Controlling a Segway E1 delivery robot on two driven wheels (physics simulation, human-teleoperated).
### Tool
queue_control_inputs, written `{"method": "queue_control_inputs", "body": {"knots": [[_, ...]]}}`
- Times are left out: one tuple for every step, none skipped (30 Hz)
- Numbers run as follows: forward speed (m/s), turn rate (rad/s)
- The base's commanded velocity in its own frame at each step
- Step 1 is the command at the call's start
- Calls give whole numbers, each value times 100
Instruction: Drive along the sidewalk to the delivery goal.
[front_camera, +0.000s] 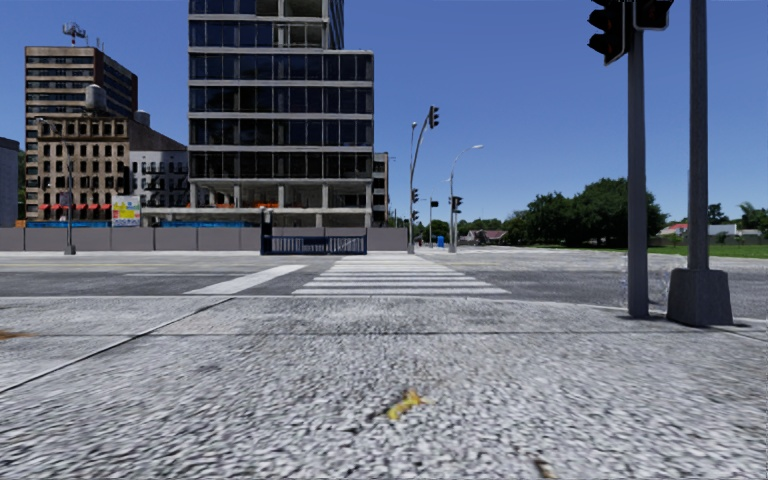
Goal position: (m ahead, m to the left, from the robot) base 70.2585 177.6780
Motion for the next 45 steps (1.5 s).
{"method": "queue_control_inputs", "body": {"knots": [[190, 0], [190, 0], [190, 0], [190, 0], [190, 0], [190, 0], [190, 0], [190, 0], [190, 0], [190, 0], [190, 0], [190, 0], [190, 0], [190, 0], [190, 0], [190, 0], [190, 0], [190, 0], [190, 0], [190, 0], [190, 0], [190, 0], [190, 0], [190, 0], [190, 0], [190, 0], [190, 0], [190, 0], [190, 0], [190, 0], [190, 0], [190, 0], [190, 0], [190, 0], [190, 0], [190, 0], [190, 0], [190, 0], [190, 0], [190, 0], [190, 0], [190, 0], [190, 0], [190, 0], [190, 0]]}}
